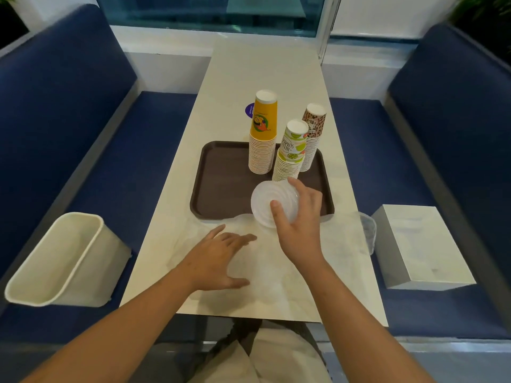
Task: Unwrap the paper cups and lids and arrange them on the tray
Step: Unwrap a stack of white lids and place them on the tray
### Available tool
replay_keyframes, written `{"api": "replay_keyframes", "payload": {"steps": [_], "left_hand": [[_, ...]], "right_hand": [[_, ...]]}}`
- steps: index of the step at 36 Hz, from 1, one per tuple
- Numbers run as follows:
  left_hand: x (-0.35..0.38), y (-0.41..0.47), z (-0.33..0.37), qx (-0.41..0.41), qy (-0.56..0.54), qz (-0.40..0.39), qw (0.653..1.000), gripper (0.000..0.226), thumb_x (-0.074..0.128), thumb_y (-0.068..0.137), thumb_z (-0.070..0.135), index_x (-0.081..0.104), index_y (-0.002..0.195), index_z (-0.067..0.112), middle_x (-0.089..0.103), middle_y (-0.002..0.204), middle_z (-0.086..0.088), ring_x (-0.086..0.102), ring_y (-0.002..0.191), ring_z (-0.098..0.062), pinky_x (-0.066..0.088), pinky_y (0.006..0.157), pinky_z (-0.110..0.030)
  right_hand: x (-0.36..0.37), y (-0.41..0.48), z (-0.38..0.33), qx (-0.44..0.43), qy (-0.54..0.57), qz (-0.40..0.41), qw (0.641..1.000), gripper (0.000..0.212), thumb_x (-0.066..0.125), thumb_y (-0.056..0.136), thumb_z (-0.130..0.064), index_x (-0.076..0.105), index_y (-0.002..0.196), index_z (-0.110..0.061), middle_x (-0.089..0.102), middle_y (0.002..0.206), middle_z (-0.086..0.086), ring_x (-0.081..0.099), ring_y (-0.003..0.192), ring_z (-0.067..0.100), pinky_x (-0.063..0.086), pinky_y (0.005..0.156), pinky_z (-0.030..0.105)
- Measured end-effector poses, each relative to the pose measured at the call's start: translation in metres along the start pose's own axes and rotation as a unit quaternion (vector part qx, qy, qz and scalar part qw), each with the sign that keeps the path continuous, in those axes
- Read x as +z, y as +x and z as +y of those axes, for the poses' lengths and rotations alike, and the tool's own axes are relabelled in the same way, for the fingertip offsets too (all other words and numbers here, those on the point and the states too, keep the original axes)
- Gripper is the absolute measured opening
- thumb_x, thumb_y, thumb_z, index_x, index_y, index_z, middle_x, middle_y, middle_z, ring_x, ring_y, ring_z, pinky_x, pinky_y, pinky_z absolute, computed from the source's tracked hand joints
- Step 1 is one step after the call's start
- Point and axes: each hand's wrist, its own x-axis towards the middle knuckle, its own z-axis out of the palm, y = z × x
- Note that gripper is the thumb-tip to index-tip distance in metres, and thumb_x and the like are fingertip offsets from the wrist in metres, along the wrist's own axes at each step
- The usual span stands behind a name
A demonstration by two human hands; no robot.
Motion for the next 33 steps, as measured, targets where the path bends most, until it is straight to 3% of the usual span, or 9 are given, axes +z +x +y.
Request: {"api": "replay_keyframes", "payload": {"steps": [2, 5, 9, 11, 14, 17, 22, 28, 33], "left_hand": [[-0.012, -0.007, 0.002, -0.012, -0.084, 0.036, 0.996, 0.095, 0.065, 0.075, 0.085, 0.027, 0.154, 0.049, 0.039, 0.158, 0.023, 0.024, 0.152, -0.006, 0.011, 0.127, -0.039], [-0.025, -0.016, 0.002, -0.023, -0.166, 0.221, 0.961, 0.076, 0.054, 0.084, 0.082, 0.042, 0.146, 0.041, 0.048, 0.152, 0.015, 0.026, 0.144, 0.0, 0.027, 0.123, -0.045], [-0.059, -0.012, 0.023, -0.165, -0.34, 0.4, 0.835, 0.046, 0.047, 0.097, 0.062, 0.05, 0.135, 0.035, 0.061, 0.128, 0.015, 0.059, 0.112, -0.004, 0.047, 0.094, -0.023], [-0.087, -0.005, 0.034, -0.24, -0.511, 0.331, 0.756, 0.045, 0.041, 0.104, 0.061, 0.05, 0.137, 0.032, 0.067, 0.125, 0.008, 0.068, 0.103, -0.007, 0.055, 0.09, -0.029], [-0.12, 0.0, 0.037, -0.255, -0.74, 0.148, 0.605, 0.077, 0.034, 0.092, 0.084, 0.056, 0.14, 0.027, 0.075, 0.124, -0.006, 0.077, 0.104, -0.025, 0.062, 0.091, -0.047], [-0.137, 0.001, 0.042, -0.204, -0.824, 0.074, 0.524, 0.073, 0.044, 0.092, 0.079, 0.066, 0.134, 0.024, 0.075, 0.124, -0.01, 0.075, 0.109, -0.027, 0.061, 0.091, -0.047], [-0.138, 0.0, 0.023, -0.223, -0.836, 0.107, 0.489, 0.056, 0.068, 0.091, 0.06, 0.068, 0.133, 0.023, 0.072, 0.128, -0.017, 0.073, 0.112, -0.032, 0.061, 0.086, -0.047], [-0.131, 0.014, 0.005, -0.206, -0.841, 0.122, 0.485, 0.059, 0.068, 0.089, 0.06, 0.064, 0.135, 0.023, 0.074, 0.122, -0.017, 0.074, 0.11, -0.034, 0.056, 0.103, -0.053], [-0.132, 0.028, -0.018, -0.192, -0.846, 0.104, 0.487, 0.058, 0.07, 0.086, 0.056, 0.067, 0.133, 0.022, 0.071, 0.124, -0.021, 0.073, 0.109, -0.039, 0.057, 0.094, -0.06]], "right_hand": [[0.001, 0.001, -0.002, -0.008, 0.011, -0.002, 1.0, 0.057, 0.068, 0.098, -0.039, 0.043, 0.149, -0.031, 0.031, 0.137, -0.014, 0.045, 0.12, 0.0, 0.035, 0.084, -0.007], [0.004, 0.003, -0.007, -0.02, 0.021, 0.003, 1.0, 0.057, 0.068, 0.098, -0.038, 0.043, 0.149, -0.031, 0.031, 0.135, -0.015, 0.043, 0.123, -0.007, 0.035, 0.092, 0.0], [0.011, 0.005, -0.023, -0.069, 0.005, 0.023, 0.997, 0.059, 0.069, 0.098, -0.037, 0.04, 0.149, -0.03, 0.03, 0.139, -0.012, 0.04, 0.125, -0.005, 0.038, 0.1, 0.012], [0.019, 0.007, -0.036, -0.113, -0.022, 0.032, 0.993, 0.063, 0.067, 0.098, -0.037, 0.037, 0.152, -0.025, 0.03, 0.145, -0.004, 0.04, 0.132, 0.008, 0.042, 0.106, 0.025], [0.035, 0.007, -0.056, -0.201, -0.082, 0.017, 0.976, 0.071, 0.068, 0.097, -0.035, 0.031, 0.155, -0.019, 0.031, 0.15, 0.004, 0.04, 0.137, 0.024, 0.044, 0.104, 0.033], [0.053, 0.004, -0.06, -0.297, -0.137, -0.008, 0.945, 0.077, 0.073, 0.088, -0.023, 0.033, 0.154, -0.016, 0.04, 0.149, 0.011, 0.046, 0.125, 0.033, 0.051, 0.1, 0.046], [0.064, -0.004, -0.067, -0.29, -0.091, -0.086, 0.949, 0.081, 0.072, 0.088, -0.034, 0.03, 0.156, -0.02, 0.033, 0.154, 0.005, 0.038, 0.137, 0.026, 0.048, 0.105, 0.047], [0.078, 0.013, -0.071, -0.13, 0.059, -0.124, 0.982, 0.051, 0.04, 0.108, -0.044, 0.033, 0.157, -0.032, 0.032, 0.147, -0.009, 0.041, 0.136, 0.012, 0.049, 0.109, 0.033], [0.082, 0.042, -0.072, -0.075, 0.127, -0.188, 0.971, 0.037, 0.061, 0.103, -0.036, 0.056, 0.14, -0.033, 0.034, 0.137, -0.01, 0.043, 0.131, 0.011, 0.051, 0.093, 0.014]]}}
